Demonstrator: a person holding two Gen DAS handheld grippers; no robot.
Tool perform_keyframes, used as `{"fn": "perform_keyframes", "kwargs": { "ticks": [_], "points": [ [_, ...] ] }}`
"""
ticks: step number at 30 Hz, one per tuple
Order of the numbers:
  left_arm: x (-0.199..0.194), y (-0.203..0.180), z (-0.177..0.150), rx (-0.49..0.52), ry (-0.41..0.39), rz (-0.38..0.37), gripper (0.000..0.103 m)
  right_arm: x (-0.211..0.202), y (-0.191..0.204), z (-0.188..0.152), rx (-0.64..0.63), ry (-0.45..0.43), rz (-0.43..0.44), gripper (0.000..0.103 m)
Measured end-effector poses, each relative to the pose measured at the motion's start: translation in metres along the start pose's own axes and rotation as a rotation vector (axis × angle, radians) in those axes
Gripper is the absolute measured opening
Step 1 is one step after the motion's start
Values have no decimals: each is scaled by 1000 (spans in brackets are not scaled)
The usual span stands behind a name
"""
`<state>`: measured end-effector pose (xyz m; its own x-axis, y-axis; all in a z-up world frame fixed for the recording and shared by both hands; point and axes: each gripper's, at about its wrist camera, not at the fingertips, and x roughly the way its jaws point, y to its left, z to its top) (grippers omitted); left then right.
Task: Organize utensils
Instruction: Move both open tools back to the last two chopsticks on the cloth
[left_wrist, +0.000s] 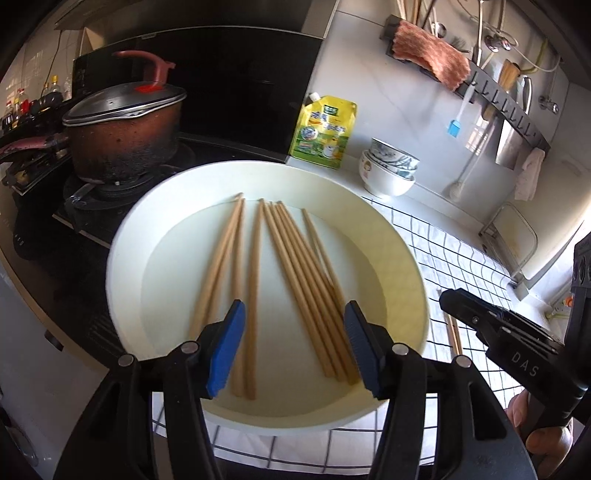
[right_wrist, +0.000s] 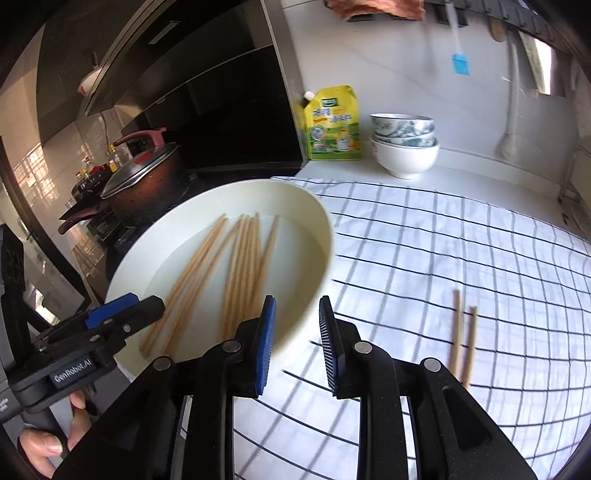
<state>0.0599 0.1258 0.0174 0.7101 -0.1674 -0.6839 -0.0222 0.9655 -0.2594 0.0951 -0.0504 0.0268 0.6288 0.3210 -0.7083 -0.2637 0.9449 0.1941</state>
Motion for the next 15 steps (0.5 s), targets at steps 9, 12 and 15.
{"fn": "perform_keyframes", "kwargs": {
  "ticks": [9,12,15],
  "points": [
    [1,-31,-5,40,7,-63,55,-16,-44,-20,66,7,-73,24],
    [-1,-36,-4,61,5,-62,55,-23,-55,-26,103,-5,-82,24],
    [-5,-39,-4,70,-5,-63,55,-29,-63,-31,126,-17,-92,24]
  ]
}}
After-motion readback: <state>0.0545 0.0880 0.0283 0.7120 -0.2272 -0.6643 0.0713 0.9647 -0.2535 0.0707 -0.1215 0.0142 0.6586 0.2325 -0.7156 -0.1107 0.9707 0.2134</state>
